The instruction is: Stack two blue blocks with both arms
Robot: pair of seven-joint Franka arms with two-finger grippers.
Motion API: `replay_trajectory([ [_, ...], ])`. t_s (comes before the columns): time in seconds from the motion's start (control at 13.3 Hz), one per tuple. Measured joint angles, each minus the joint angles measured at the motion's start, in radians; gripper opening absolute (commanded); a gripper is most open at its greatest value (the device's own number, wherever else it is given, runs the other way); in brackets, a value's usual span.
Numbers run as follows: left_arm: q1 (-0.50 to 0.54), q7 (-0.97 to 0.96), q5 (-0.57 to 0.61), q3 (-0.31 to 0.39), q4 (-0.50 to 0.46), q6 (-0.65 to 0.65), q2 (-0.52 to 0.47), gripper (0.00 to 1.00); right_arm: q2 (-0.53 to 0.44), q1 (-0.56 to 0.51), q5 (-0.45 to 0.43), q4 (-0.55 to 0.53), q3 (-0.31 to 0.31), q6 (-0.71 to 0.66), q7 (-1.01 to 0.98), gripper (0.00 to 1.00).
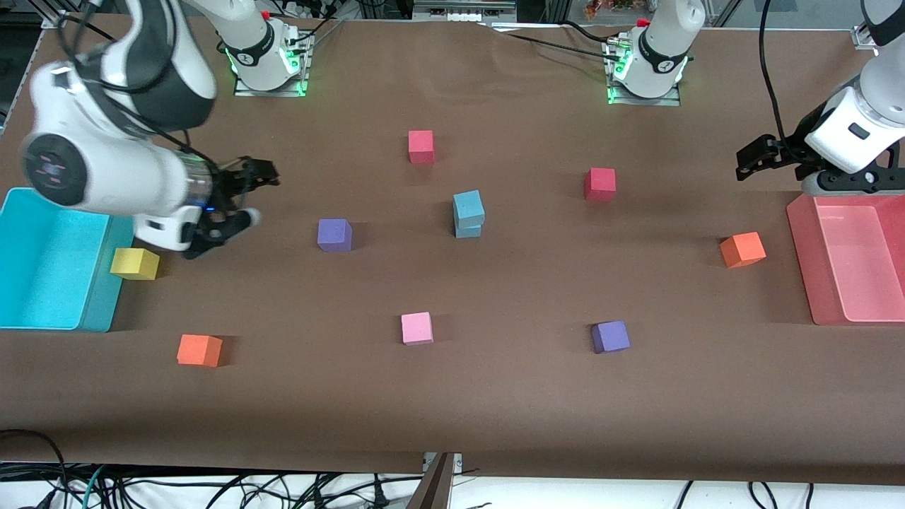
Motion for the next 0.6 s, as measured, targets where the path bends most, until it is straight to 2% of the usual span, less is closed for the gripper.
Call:
replay_trajectory([
  [0.23, 0.014, 0.066, 0.0, 0.001, 0.003, -0.007, 0.021, 1.0, -0.081, -0.142, -0.084, -0.077, 0.047, 0.047, 0.006, 1.0],
  [0.6, 0.056, 0.142, 0.0, 0.003, 0.033, -0.007, 0.022, 1.0, -0.124, -0.219, -0.24, -0.091, 0.061, 0.062, 0.008, 1.0],
])
